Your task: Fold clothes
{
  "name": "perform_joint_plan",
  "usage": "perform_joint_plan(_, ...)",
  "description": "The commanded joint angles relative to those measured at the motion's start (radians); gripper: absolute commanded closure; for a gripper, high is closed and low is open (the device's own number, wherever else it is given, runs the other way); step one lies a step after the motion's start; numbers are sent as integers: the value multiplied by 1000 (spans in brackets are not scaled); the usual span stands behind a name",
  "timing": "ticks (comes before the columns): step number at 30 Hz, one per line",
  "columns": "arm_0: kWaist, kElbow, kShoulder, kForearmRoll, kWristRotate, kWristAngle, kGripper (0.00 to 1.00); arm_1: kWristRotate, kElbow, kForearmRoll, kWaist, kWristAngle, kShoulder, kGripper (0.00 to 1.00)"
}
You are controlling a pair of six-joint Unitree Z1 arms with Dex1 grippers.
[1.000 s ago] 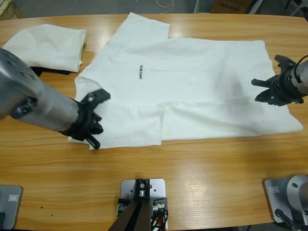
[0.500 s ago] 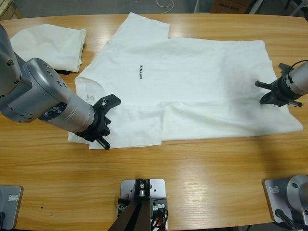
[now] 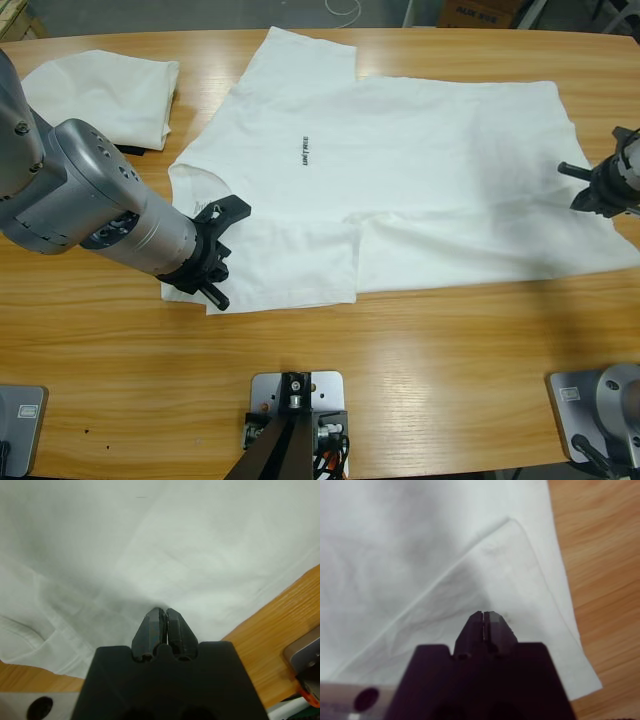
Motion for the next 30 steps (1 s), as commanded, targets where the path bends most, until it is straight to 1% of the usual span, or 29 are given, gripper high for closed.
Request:
perform_joint_plan(1, 11, 4, 98, 0, -6, 16, 1000, 9, 23, 12, -12, -10, -14, 1000)
perform_joint_plan(9, 10, 72, 125, -11, -7, 15, 1000, 11, 18, 10, -72, 7, 18, 1000)
perform_joint_plan(13, 11, 72, 124, -13, -8, 16, 1000, 1, 20, 10, -77, 20, 10, 1000)
perform_joint_plan(15, 11, 69, 122, -12, -8, 16, 1000, -2, 24, 8, -77, 44, 3, 1000)
perform_joint_plan(17, 11, 67, 123, -12, -8, 14, 1000, -3, 35, -22, -72, 66, 19, 1000)
perform_joint_plan(23, 11, 73, 119, -11, -8, 14, 1000, -8, 39, -83, -68, 74, 98, 1000)
perform_joint_plan(26, 11, 75, 119, -12, -7, 14, 1000, -6, 22, -92, -81, 67, 119, 1000)
perform_joint_plan(30, 11, 80, 116, -12, -7, 14, 1000, 12, 25, -79, -124, 26, 66, 1000)
